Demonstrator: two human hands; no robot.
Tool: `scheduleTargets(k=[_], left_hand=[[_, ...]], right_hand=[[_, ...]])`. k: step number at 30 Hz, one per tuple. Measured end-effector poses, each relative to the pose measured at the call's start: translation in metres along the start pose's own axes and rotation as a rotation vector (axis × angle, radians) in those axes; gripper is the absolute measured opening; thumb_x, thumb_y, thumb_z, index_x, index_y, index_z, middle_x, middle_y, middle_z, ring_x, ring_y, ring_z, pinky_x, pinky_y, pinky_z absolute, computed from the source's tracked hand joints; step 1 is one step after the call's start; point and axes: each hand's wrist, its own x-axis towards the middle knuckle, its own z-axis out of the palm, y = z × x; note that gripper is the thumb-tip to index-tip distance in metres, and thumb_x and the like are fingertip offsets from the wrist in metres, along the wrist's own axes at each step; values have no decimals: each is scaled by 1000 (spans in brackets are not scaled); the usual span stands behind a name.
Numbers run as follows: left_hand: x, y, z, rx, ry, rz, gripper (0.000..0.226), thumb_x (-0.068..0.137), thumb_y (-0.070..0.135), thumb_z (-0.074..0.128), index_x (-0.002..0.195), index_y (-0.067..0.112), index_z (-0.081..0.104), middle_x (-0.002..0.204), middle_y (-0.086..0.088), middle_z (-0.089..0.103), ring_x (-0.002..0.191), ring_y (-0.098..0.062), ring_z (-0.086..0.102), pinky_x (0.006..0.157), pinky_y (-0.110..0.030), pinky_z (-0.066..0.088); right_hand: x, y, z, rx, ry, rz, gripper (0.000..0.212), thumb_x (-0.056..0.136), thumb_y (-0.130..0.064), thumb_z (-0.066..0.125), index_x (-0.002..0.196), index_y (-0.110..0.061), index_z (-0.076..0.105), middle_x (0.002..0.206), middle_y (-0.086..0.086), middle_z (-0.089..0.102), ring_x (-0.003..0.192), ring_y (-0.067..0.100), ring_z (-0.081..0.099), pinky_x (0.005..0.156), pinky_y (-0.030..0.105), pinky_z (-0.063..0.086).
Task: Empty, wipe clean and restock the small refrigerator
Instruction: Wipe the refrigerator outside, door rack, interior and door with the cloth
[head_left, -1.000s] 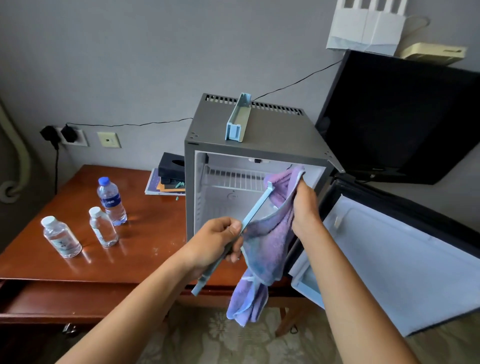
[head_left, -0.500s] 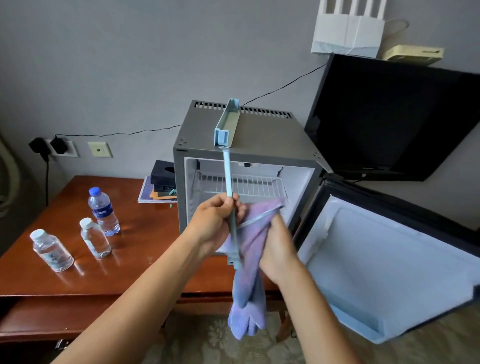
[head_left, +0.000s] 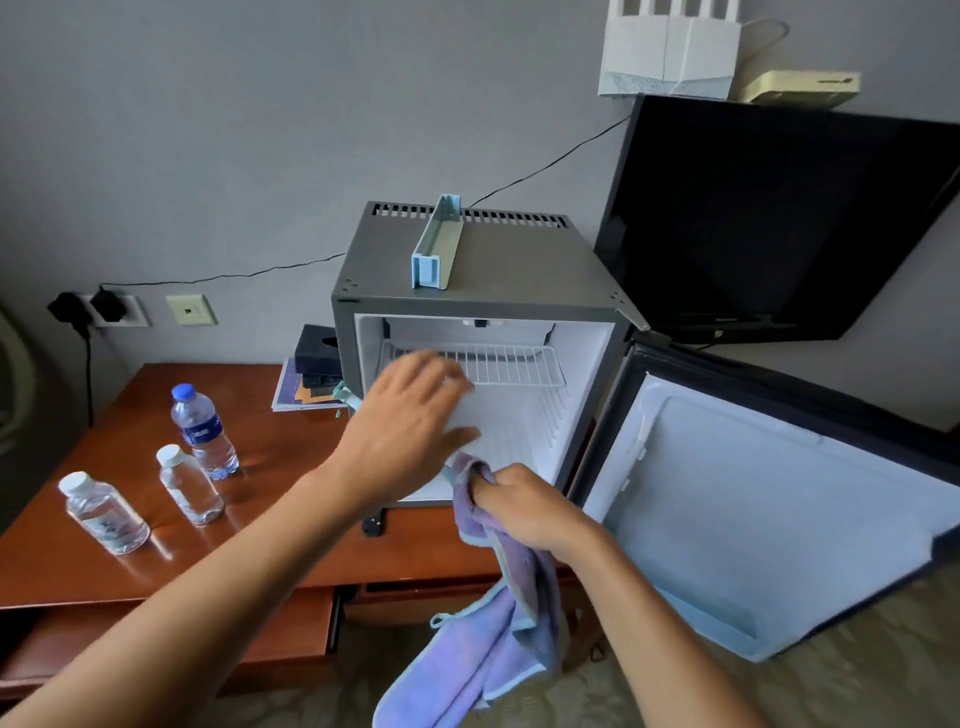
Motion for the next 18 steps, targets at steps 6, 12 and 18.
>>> scheduleTargets(k=[6, 12, 18], left_hand=[[-10, -9, -20, 10, -626, -49, 48, 103, 61, 31, 98, 23, 60, 89, 1, 67, 84, -29, 62, 69, -38, 48], [-36, -5, -12, -700, -501, -366, 35, 106, 39, 49, 80, 18, 60, 72, -5, 66, 59, -20, 58, 58, -35, 48], [-52, 27, 3, -893, -472, -547, 42, 107, 32, 51, 75, 5, 62, 50, 2, 56, 42, -17, 49, 48, -26, 41]], right_hand=[[-2, -4, -22, 411, 238, -39, 39, 101, -37, 62, 79, -6, 72, 61, -3, 63, 63, 12, 59, 62, 22, 46], [-14, 20, -22, 1184, 278, 83, 42, 101, -46, 54, 95, -13, 79, 103, 14, 76, 102, 28, 70, 100, 45, 50], [-23, 10, 13, 943, 350, 72, 18, 105, -23, 51, 102, -19, 68, 87, 0, 75, 79, 16, 71, 74, 37, 58]])
